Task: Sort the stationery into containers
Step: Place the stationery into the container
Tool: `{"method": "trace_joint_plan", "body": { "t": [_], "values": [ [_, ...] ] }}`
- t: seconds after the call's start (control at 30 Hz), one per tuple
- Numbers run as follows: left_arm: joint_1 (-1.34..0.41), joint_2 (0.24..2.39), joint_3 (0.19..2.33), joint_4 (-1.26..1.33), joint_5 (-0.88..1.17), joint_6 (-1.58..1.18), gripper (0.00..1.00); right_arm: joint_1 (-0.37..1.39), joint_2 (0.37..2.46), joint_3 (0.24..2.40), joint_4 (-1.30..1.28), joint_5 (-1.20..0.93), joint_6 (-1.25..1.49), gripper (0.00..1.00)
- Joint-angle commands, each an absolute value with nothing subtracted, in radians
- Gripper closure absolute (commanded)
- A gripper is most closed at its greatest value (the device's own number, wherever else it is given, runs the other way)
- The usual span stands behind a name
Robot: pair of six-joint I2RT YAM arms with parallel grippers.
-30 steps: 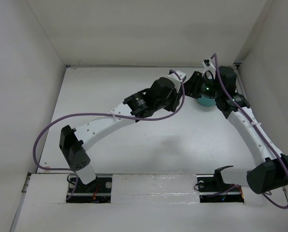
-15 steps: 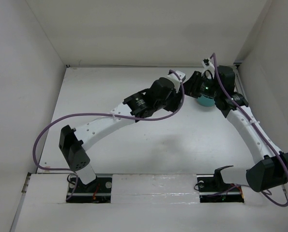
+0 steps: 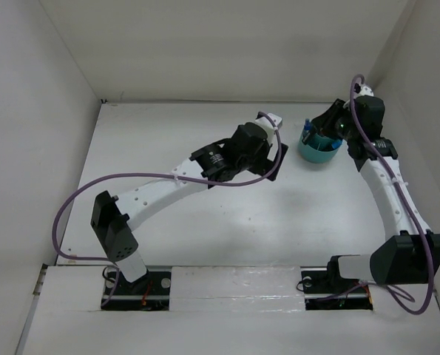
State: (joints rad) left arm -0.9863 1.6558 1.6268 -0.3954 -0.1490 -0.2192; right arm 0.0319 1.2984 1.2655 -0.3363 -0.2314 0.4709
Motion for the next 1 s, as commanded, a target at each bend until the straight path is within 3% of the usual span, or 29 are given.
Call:
{"method": "trace_joint_plan", "body": {
  "t": [0.0,0.27,0.47,0.97],
  "values": [
    [-0.988,1.638,1.605,-0.399,-0.153,-0.227,0.00,0.012,1.322,1.289,-0.301,-0.094,0.402,1.00],
    [-0.988,1.582,1.526,-0.387,-0.153,-0.218,0.00,-0.135,1.322,1.169,-0.104,-0.028,0.422,1.00],
    [-0.988,1.540,1.457,-0.364,-0.135,-0.209,0.00,-0.277,1.371,1.081,0.142,-0.303,0.422,1.00],
    [-0.988,1.500,1.437,-0.376,-0.126,-0.179,0.00,-0.334,1.422,0.904,0.456,-0.383,0.420,1.00]
  ]
}}
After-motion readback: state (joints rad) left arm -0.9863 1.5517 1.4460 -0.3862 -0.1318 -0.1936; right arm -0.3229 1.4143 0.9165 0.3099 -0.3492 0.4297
